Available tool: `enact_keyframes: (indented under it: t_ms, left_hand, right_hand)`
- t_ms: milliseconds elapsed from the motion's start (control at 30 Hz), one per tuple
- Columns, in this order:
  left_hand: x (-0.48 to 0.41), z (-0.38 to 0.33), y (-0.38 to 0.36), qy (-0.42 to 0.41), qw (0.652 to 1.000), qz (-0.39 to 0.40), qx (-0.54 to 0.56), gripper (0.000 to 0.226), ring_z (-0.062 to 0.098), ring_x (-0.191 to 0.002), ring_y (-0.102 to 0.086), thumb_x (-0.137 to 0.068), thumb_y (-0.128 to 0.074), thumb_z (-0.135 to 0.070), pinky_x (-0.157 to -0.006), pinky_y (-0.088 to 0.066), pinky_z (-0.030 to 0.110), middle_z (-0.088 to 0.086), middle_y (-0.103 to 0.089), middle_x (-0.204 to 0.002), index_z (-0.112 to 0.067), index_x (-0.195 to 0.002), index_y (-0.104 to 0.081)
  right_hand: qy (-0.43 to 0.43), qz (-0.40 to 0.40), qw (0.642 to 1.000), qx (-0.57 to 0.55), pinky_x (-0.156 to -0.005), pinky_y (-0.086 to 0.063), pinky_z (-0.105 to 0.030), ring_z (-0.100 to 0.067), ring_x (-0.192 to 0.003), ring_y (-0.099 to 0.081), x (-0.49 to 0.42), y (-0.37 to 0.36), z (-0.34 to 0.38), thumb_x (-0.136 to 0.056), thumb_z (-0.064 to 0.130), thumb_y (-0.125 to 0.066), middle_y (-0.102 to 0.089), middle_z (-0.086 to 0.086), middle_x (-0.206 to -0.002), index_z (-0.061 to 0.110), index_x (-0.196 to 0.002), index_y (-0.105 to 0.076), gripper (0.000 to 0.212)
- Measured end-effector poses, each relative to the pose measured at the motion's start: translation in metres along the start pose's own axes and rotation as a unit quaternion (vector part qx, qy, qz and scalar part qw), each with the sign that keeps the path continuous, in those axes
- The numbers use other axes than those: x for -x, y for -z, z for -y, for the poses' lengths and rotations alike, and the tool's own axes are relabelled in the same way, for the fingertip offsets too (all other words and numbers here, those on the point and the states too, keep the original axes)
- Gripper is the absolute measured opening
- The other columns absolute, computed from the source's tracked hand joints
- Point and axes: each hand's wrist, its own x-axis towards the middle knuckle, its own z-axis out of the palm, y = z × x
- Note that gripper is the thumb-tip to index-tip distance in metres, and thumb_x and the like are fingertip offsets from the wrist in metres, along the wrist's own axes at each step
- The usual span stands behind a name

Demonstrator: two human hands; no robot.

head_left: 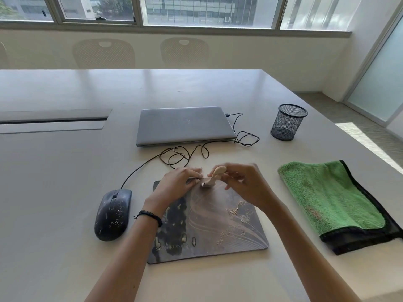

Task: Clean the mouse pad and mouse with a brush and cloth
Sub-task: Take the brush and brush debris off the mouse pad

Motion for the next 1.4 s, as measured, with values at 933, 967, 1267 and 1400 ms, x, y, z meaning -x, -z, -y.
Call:
enact_keyframes:
  t_ms: [933, 967, 1267, 1400]
  left_hand:
    - [0.0, -0.015, 0.001, 0.022, 1.0, -0.001, -0.01, 0.031, 0.015, -0.125, -0.049, -0.096, -0.045, -0.027, -0.098, -0.044, 0.034, -0.009, -0.052, -0.137, -0.023, -0.122, -0.06]
    - [-0.001, -0.018, 0.001, 0.026, 1.0, 0.002, -0.009, 0.033, 0.014, -0.128, -0.045, -0.095, -0.046, -0.031, -0.1, -0.042, 0.033, -0.008, -0.049, -0.14, -0.024, -0.125, -0.057]
    - [0.009, -0.023, -0.002, 0.007, 0.999, 0.025, -0.037, 0.043, 0.017, -0.127, -0.043, -0.09, -0.052, -0.042, -0.096, -0.04, 0.034, -0.002, -0.05, -0.136, -0.023, -0.128, -0.053]
    - [0.007, -0.028, -0.002, 0.012, 0.999, 0.022, -0.032, 0.041, 0.018, -0.127, -0.043, -0.09, -0.052, -0.041, -0.096, -0.039, 0.035, -0.001, -0.05, -0.136, -0.021, -0.127, -0.054]
  right_hand:
    - [0.028, -0.135, 0.986, 0.097, -0.052, -0.04, -0.022, -0.02, -0.068, -0.054, 0.027, 0.028, -0.011, -0.084, 0.025, -0.059, -0.061, -0.002, -0.083, 0.032, -0.087, -0.066, 0.01]
    - [0.024, -0.128, 0.987, 0.1, -0.051, -0.038, -0.025, -0.022, -0.063, -0.051, 0.028, 0.029, -0.012, -0.085, 0.026, -0.058, -0.06, -0.004, -0.081, 0.028, -0.085, -0.067, 0.009]
    - [-0.003, -0.104, 0.989, 0.104, -0.052, -0.037, -0.024, -0.009, -0.06, -0.05, 0.057, 0.006, 0.006, -0.089, 0.024, -0.053, -0.067, 0.012, -0.088, 0.034, -0.082, -0.063, 0.016]
    - [0.002, -0.089, 0.992, 0.085, -0.054, -0.039, -0.019, -0.002, -0.059, -0.051, 0.066, 0.01, 0.011, -0.09, 0.045, -0.052, -0.068, 0.009, -0.087, 0.038, -0.081, -0.065, 0.016]
